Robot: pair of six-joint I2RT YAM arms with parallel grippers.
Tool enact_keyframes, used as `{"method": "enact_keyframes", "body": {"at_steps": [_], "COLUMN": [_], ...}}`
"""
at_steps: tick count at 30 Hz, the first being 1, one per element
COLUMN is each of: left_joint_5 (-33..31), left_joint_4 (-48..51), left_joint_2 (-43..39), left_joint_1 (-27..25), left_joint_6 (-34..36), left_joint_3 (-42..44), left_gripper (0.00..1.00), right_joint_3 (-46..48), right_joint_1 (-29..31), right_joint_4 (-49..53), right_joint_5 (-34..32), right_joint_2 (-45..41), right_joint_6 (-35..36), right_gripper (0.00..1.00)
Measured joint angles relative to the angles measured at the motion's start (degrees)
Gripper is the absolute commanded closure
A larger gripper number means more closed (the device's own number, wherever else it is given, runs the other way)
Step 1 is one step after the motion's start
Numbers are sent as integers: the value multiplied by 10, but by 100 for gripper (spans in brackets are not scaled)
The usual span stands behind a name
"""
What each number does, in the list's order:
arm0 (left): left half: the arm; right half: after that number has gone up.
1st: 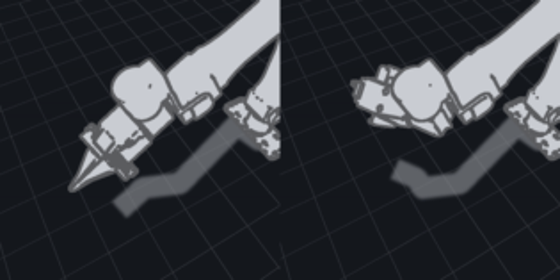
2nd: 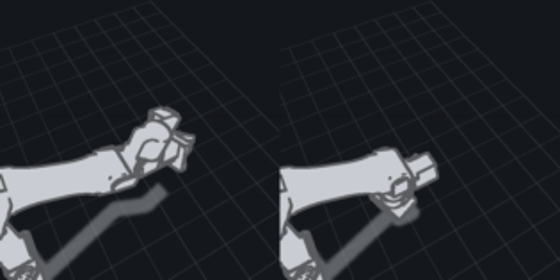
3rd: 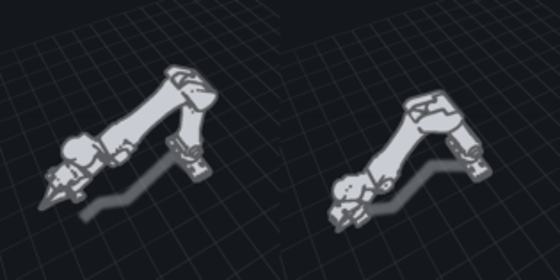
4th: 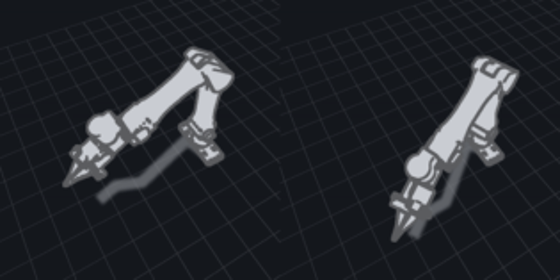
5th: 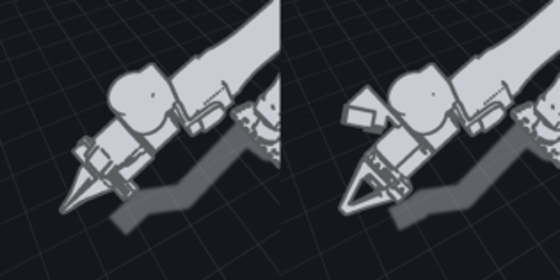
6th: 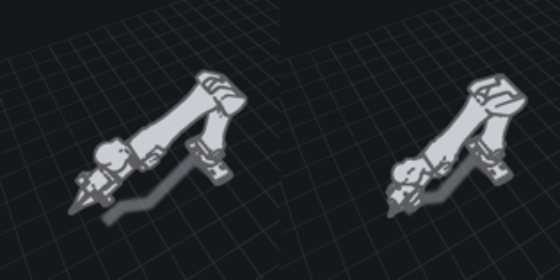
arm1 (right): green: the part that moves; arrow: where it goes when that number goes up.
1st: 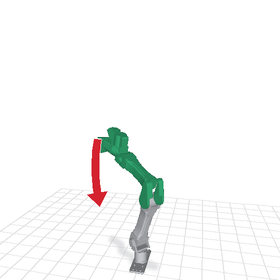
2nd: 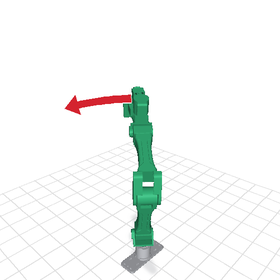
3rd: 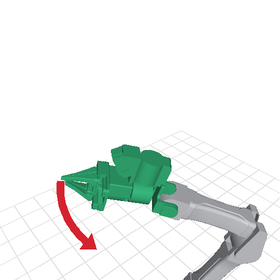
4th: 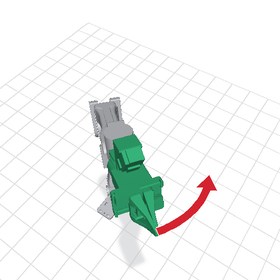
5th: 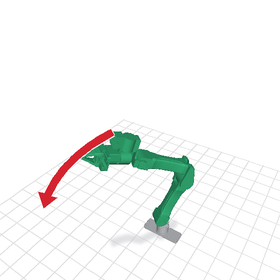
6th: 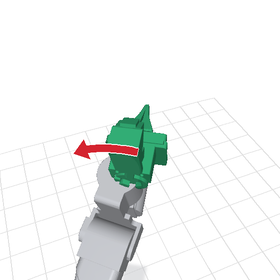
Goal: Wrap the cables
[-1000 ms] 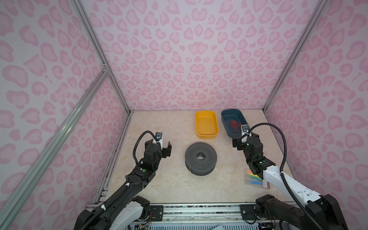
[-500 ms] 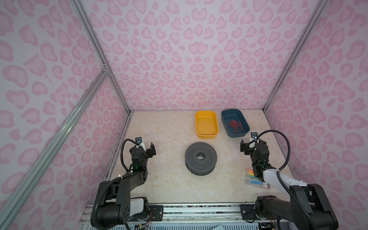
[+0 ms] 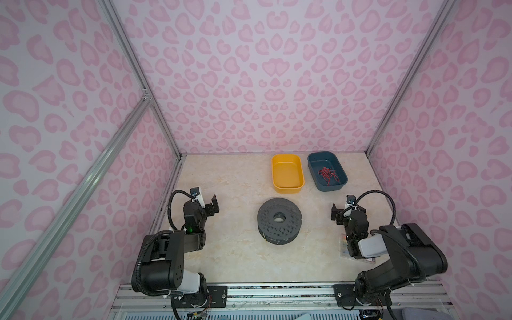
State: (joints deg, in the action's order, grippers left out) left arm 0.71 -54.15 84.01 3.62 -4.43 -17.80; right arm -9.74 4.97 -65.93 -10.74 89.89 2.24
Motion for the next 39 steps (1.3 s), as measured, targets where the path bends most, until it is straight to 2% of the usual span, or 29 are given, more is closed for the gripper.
{"method": "enact_keyframes", "body": {"at_steps": [3,5,15,39], "left_joint_5": [-1,-6,-25,-31], "left_joint_4": [1,1,3,5], "left_joint_2": [1,1,1,3], "left_joint_1": [-3,-7,-18,-23], "left_joint_6": [0,1,11,13], "left_joint_3": [-2,-5,-8,-14], "left_gripper": [2,2,2,2], "right_joint_3": [-78,-94,-94,-94], "right_joint_1": [-10,-24,-21,-20], "right_joint_4": [43,47,101,106], "right_joint_5": [-21,-25,-39,-47], "right_joint_2": [-15,-22,-19,-19], "right_joint_6": [-19,-34,-48,-48], "right_gripper": [0,0,0,0]}}
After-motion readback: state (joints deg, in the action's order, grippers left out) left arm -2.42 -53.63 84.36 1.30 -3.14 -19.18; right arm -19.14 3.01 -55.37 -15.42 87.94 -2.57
